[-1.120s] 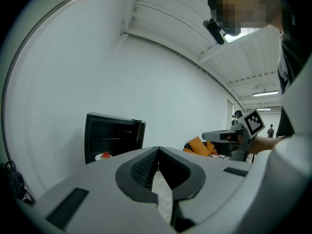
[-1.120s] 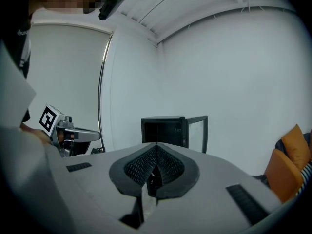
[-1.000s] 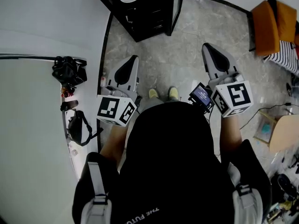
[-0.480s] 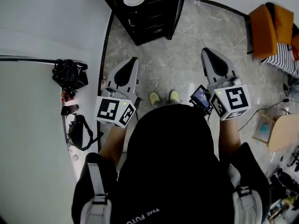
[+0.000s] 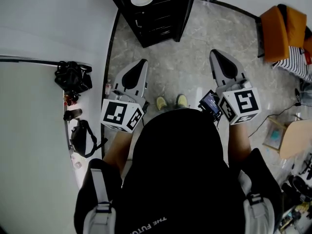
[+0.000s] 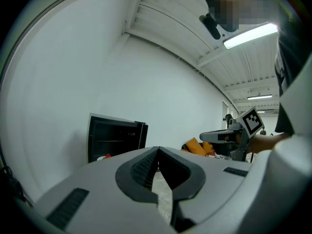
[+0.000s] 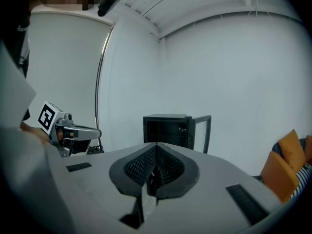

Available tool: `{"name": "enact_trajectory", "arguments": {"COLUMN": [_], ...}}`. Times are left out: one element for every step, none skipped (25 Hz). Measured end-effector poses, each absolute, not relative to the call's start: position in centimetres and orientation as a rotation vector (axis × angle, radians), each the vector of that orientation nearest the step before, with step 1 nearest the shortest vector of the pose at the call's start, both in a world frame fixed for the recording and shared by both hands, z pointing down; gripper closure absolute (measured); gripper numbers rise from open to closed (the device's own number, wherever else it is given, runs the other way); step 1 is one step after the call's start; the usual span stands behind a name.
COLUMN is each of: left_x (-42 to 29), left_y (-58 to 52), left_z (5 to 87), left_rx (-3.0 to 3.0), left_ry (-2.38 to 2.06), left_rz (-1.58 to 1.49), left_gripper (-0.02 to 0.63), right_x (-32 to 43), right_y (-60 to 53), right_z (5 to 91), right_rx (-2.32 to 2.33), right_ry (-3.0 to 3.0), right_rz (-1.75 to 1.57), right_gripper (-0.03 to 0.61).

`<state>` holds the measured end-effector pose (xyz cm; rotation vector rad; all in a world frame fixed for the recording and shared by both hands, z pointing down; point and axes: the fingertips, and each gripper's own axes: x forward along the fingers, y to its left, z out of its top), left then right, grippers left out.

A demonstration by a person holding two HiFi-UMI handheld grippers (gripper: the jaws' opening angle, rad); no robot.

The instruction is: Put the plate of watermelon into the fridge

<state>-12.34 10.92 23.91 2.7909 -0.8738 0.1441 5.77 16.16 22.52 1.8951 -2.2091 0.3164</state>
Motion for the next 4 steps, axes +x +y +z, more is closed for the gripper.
{"name": "enact_trajectory", "arguments": {"left_x": [-12.33,-12.34,-12.36,-12.39], "left_y": [11.00,11.09,11.17,11.26], "left_z": [23.85,23.84,23.86,23.89], "left_rx": [2.795,2.796,2.795,2.794], "left_ry": [-0.874,-0.874,-0.874,-0.874], "left_rz": [0.145,0.145,0.145,0.144], "left_gripper": [0.604,0.604,0.604,0.604], "right_x": [5.76,5.73,5.71,5.68], "right_y": [16.22,16.28,16.34,16.40], "right_z": [22.51,22.52,22.53,22.55], "right_rx": [1.894,1.893,1.891,1.890], "right_ry": [-2.208,-2.207,-2.207,-2.206], "right_rz": [0.316,0.316,0.316,0.316], "right_gripper": [0.569,0.569,0.569,0.569]}}
